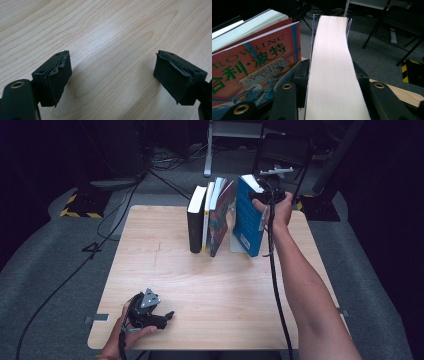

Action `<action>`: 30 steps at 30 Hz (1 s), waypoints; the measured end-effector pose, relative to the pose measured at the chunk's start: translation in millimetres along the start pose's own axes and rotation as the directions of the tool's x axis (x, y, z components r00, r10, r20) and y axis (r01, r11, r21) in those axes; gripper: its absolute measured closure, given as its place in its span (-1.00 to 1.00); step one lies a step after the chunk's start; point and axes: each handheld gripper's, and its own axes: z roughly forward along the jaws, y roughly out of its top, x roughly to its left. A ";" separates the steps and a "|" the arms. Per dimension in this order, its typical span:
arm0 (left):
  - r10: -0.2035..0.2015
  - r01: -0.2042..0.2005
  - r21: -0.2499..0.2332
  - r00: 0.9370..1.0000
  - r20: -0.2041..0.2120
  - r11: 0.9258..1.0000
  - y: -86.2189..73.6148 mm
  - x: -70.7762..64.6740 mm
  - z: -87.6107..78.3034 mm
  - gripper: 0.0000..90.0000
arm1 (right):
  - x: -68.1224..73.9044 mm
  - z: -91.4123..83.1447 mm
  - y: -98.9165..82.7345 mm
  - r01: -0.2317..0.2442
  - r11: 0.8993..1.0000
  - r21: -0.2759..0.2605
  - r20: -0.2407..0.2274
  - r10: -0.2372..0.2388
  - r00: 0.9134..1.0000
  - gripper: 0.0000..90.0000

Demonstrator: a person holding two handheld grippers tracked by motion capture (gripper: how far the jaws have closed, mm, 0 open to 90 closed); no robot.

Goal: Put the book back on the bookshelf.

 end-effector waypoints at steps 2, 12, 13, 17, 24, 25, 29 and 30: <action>0.000 0.000 0.000 1.000 0.001 1.000 -0.1 -0.1 0.0 -0.67 | 0.3 3.1 -2.1 -0.002 1.000 0.002 0.002 0.002 1.000 0.31; 0.002 -0.002 0.000 1.000 0.003 1.000 -0.2 -0.1 -0.1 -0.67 | -1.1 1.9 -12.7 0.011 0.999 -0.039 -0.021 -0.012 1.000 0.30; 0.002 -0.002 0.000 1.000 0.004 1.000 -0.2 -0.1 -0.1 -0.67 | -0.9 0.6 -13.8 0.014 0.999 -0.036 -0.023 -0.014 1.000 0.30; 0.001 -0.001 0.001 1.000 0.003 1.000 -0.2 -0.2 -0.2 -0.67 | -0.5 -2.9 -17.4 0.027 0.999 -0.027 -0.034 -0.028 0.999 0.30; 0.002 -0.002 -0.001 1.000 0.003 1.000 -0.2 -0.1 0.1 -0.67 | -8.5 -11.4 -27.8 0.024 1.000 0.009 -0.070 -0.023 0.997 0.26; 0.001 -0.001 -0.001 1.000 0.003 1.000 -0.2 -0.2 0.0 -0.67 | -9.6 -12.3 -29.4 0.022 1.000 0.010 -0.071 -0.021 0.997 0.26; 0.002 -0.002 -0.002 1.000 0.003 1.000 -0.2 -0.1 0.2 -0.67 | -9.5 -15.3 -33.9 0.029 1.000 0.003 -0.072 -0.029 0.997 0.24; 0.002 -0.002 -0.002 1.000 0.003 1.000 -0.2 -0.1 0.1 -0.67 | -8.9 -16.2 -34.9 0.035 0.999 0.003 -0.069 -0.035 0.997 0.23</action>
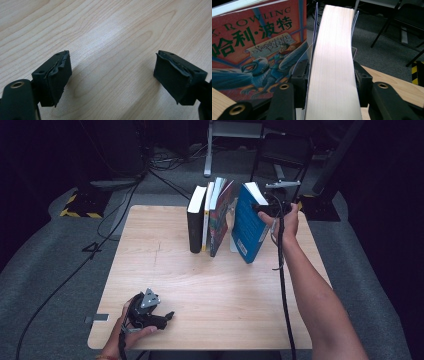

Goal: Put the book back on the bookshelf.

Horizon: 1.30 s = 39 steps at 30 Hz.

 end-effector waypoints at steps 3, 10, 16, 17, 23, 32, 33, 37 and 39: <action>-0.001 0.001 0.001 1.000 0.000 1.000 -0.1 -0.1 -0.1 -0.67 | 0.3 -2.0 -3.0 0.009 1.000 -0.004 0.018 -0.009 1.000 0.18; 0.000 0.000 0.000 1.000 0.000 1.000 0.0 0.0 0.0 -0.67 | -0.2 -4.0 -10.0 0.016 1.000 -0.003 -0.003 -0.016 1.000 -0.06; 0.000 0.000 0.001 1.000 0.000 1.000 -0.1 -0.1 -0.1 -0.67 | -2.7 -10.5 -17.7 0.006 0.999 -0.034 -0.039 -0.007 0.999 -0.20; 0.001 -0.001 0.000 1.000 0.000 1.000 0.0 0.0 0.0 -0.67 | -4.5 -15.6 -22.0 0.004 0.999 -0.046 -0.051 -0.006 0.999 -0.23; -0.001 0.001 0.001 1.000 0.000 1.000 -0.1 -0.1 -0.1 -0.67 | -9.2 -26.0 -36.1 0.008 0.998 -0.055 -0.084 -0.013 0.996 -0.30; 0.001 -0.001 0.000 1.000 0.000 1.000 0.0 0.0 0.0 -0.67 | -11.9 -44.6 -59.0 0.019 0.994 -0.104 -0.153 -0.035 0.988 -0.36; 0.000 0.000 0.000 1.000 0.000 1.000 0.0 0.0 0.0 -0.67 | -11.8 -47.0 -64.0 0.021 0.994 -0.111 -0.163 -0.039 0.986 -0.36; 0.001 -0.001 0.001 1.000 0.000 1.000 0.0 0.0 0.0 -0.67 | -8.3 -49.4 -85.7 0.024 0.993 -0.118 -0.204 -0.047 0.978 -0.29; 0.000 0.000 0.000 1.000 0.000 1.000 0.0 0.0 0.0 -0.67 | -6.3 -47.9 -96.1 0.030 0.993 -0.118 -0.207 -0.055 0.977 -0.16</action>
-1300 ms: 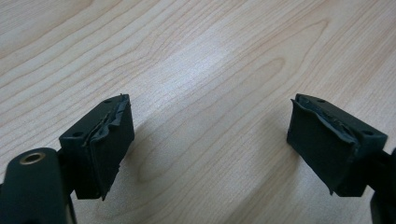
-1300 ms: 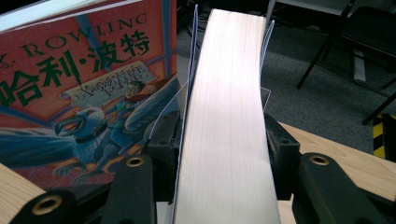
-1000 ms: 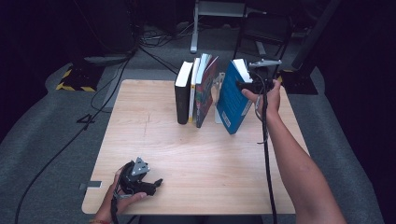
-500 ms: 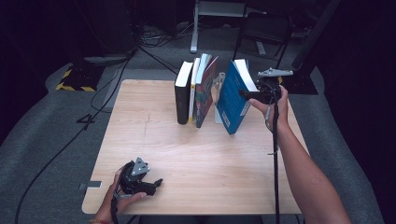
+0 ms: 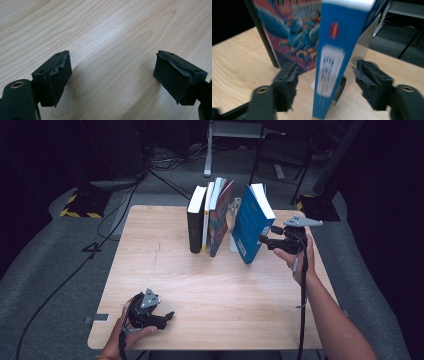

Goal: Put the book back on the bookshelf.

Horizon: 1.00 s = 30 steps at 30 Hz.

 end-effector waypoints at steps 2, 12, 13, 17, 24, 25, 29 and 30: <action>-0.001 0.001 0.001 1.000 0.000 1.000 0.0 -0.1 -0.1 -0.67 | 3.0 3.8 -16.1 0.019 1.000 0.017 -0.007 -0.019 1.000 0.03; 0.000 0.000 0.000 1.000 0.000 1.000 0.0 0.0 0.0 -0.67 | 0.8 35.1 -58.0 0.023 0.998 0.065 0.062 -0.028 0.998 0.30; 0.000 0.000 0.000 1.000 -0.001 1.000 0.0 0.0 0.0 -0.67 | -0.4 37.3 -60.4 0.004 0.999 0.050 0.036 -0.006 0.999 0.36; 0.000 0.000 0.000 1.000 0.001 1.000 0.1 0.1 0.0 -0.67 | 2.0 40.0 -62.3 0.042 0.999 0.023 0.012 -0.042 0.999 0.48; 0.001 -0.001 -0.001 1.000 0.001 1.000 0.2 0.2 0.2 -0.67 | 4.7 46.5 -61.4 0.034 0.999 0.003 0.040 -0.034 0.999 0.46; 0.002 -0.002 -0.001 1.000 0.001 1.000 0.2 0.2 0.1 -0.67 | 5.0 47.2 -60.9 0.032 0.999 0.004 0.049 -0.032 0.998 0.46; 0.002 -0.002 -0.001 1.000 0.000 1.000 0.3 0.2 0.2 -0.67 | 5.5 51.4 -57.7 0.035 0.999 0.009 0.062 -0.035 0.997 0.41; 0.002 -0.002 0.000 1.000 0.001 1.000 0.2 0.2 0.1 -0.67 | 6.5 51.9 -57.3 0.040 0.999 0.010 0.067 -0.041 0.997 0.40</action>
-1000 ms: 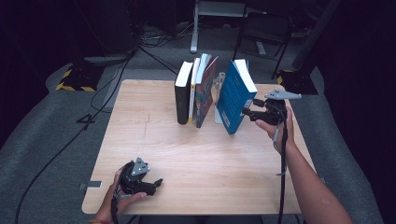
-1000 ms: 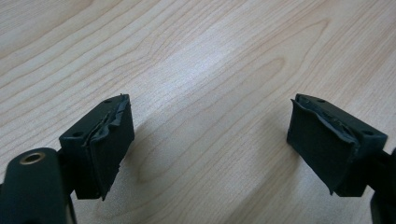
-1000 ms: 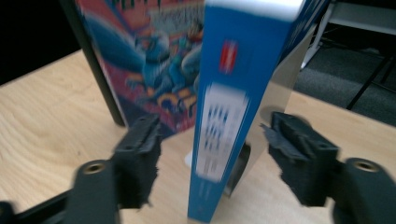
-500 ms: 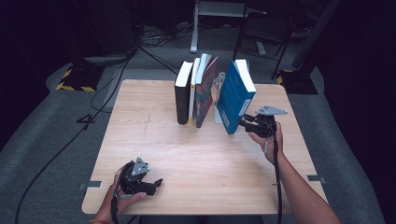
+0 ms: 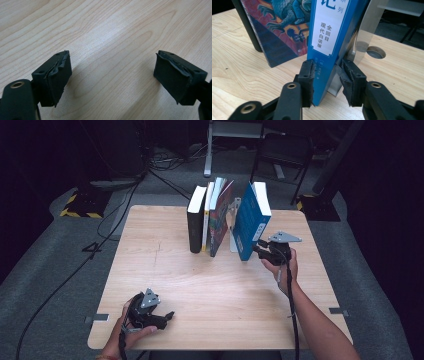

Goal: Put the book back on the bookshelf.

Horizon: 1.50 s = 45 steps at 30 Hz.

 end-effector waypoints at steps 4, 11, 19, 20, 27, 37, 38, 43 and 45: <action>-0.001 0.001 0.001 1.000 -0.001 1.000 -0.1 -0.2 -0.1 -0.67 | 2.2 1.5 -0.3 -0.007 1.000 -0.001 0.000 0.007 1.000 0.40; 0.000 0.000 0.000 1.000 0.000 1.000 0.0 0.0 0.0 -0.67 | -2.2 -2.9 0.6 -0.062 0.998 0.002 -0.022 0.062 0.998 0.25; 0.001 -0.001 0.000 1.000 0.000 1.000 0.0 -0.1 0.0 -0.67 | -0.7 -22.6 14.1 0.022 0.998 0.059 -0.030 -0.020 0.999 -0.04; 0.001 -0.001 0.000 1.000 0.000 1.000 0.0 -0.1 0.0 -0.67 | -0.5 -24.8 14.3 0.032 0.997 0.069 -0.031 -0.030 0.999 -0.07; -0.001 0.001 0.001 1.000 -0.001 1.000 -0.1 -0.3 0.0 -0.67 | 1.8 -42.0 12.8 0.091 0.991 0.103 -0.069 -0.084 0.994 -0.18; -0.002 0.002 0.001 1.000 -0.002 1.000 -0.1 -0.4 0.0 -0.67 | 3.9 -61.3 -8.6 0.192 0.965 0.180 -0.098 -0.177 0.979 -0.27; -0.002 0.002 0.001 1.000 -0.002 1.000 -0.1 -0.4 0.0 -0.67 | 3.0 -63.3 -11.3 0.197 0.963 0.184 -0.101 -0.181 0.978 -0.28; -0.004 0.004 0.001 1.000 -0.004 1.000 -0.2 -0.7 -0.2 -0.67 | 0.2 -74.3 -23.9 0.237 0.950 0.206 -0.105 -0.219 0.970 -0.32; -0.001 0.001 0.002 1.000 -0.007 1.000 -0.2 -0.6 -0.4 -0.67 | -0.2 -79.5 -29.3 0.259 0.944 0.205 -0.111 -0.240 0.964 -0.33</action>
